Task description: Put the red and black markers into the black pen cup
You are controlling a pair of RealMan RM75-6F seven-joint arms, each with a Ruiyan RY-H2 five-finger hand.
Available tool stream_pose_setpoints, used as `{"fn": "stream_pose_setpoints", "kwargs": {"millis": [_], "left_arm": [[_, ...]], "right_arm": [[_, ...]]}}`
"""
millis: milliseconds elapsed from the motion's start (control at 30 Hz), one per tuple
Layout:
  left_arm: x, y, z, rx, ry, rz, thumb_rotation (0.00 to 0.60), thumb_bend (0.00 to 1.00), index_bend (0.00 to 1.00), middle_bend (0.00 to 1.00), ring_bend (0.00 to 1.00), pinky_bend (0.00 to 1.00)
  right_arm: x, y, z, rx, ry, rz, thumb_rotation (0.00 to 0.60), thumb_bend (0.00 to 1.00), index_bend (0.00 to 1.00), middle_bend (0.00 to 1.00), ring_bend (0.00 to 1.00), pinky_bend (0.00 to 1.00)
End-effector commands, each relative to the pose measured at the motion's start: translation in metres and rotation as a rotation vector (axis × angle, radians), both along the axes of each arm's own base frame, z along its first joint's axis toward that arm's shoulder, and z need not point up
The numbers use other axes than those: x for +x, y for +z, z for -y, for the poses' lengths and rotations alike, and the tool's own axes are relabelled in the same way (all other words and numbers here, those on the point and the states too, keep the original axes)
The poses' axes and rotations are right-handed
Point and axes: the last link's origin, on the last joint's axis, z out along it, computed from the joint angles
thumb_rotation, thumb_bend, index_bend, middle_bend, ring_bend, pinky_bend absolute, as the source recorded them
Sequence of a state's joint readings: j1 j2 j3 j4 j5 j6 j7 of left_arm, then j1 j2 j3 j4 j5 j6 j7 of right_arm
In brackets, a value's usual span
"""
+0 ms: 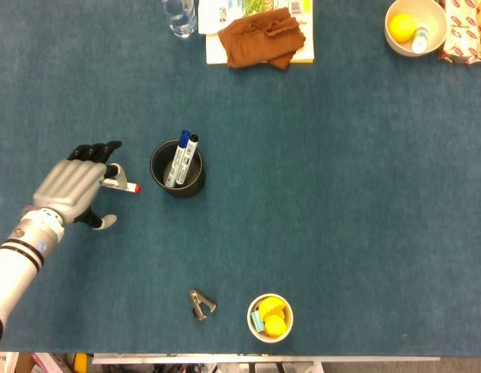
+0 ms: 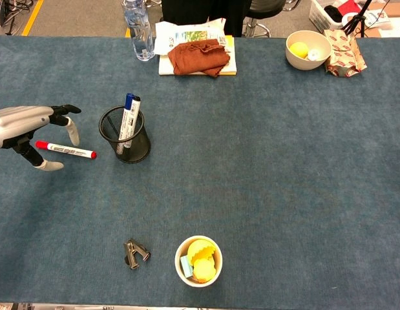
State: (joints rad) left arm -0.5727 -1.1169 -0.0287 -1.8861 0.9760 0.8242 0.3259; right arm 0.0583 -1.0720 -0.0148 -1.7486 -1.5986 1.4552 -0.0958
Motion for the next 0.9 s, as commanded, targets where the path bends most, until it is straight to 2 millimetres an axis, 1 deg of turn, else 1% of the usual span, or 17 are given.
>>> {"fn": "stream_pose_setpoints", "kwargs": {"millis": [33,333,567,900], "left_arm": [[-0.002,-0.008,-0.004,0.012,-0.019,-0.002,0.600,0.22,0.36,0.00,0.00,0.00],[-0.007,-0.019,-0.009,0.014,-0.018,-0.001,0.600,0.22,0.35,0.00,0.00,0.00],[-0.014,-0.027,-0.014,0.000,0.018,0.002,0.600,0.22,0.36,0.00,0.00,0.00],[-0.013,-0.039,-0.018,0.021,-0.015,0.008,0.600,0.22,0.38,0.00,0.00,0.00]], "right_arm": [[0.000,0.000,0.000,0.000,0.000,0.000,0.600,0.00,0.24,0.26,0.18,0.35],[0.000,-0.001,0.000,0.004,-0.001,0.002,0.600,0.00,0.24,0.26,0.18,0.35],[0.001,-0.002,-0.001,0.009,-0.002,0.002,0.600,0.00,0.24,0.26,0.18,0.35],[0.001,-0.002,-0.001,0.007,-0.004,0.004,0.600,0.00,0.24,0.26,0.18,0.35]]}}
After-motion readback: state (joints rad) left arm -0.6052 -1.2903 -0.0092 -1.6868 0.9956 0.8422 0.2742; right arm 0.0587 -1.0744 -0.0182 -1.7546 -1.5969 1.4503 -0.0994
